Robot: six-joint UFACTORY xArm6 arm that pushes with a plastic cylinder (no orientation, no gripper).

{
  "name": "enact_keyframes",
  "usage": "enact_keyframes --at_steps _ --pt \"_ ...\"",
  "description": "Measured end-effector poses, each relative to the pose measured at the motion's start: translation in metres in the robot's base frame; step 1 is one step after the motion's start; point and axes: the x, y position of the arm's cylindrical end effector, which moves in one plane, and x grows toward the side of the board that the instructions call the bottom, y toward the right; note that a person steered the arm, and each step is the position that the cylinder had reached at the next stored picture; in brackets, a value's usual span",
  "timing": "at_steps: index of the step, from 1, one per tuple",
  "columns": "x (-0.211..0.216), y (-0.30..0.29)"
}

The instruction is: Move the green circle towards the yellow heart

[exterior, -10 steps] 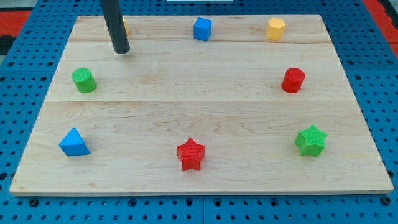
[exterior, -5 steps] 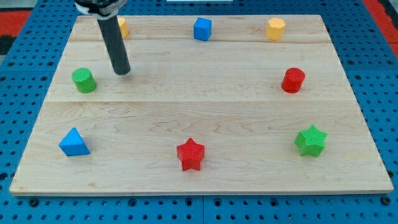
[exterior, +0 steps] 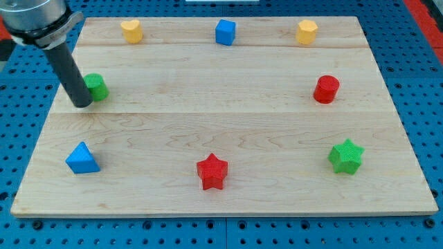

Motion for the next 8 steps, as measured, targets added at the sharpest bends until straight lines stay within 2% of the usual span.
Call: enact_keyframes --at_steps 7,8 --pt "-0.124 0.044" --pt "-0.111 0.045"
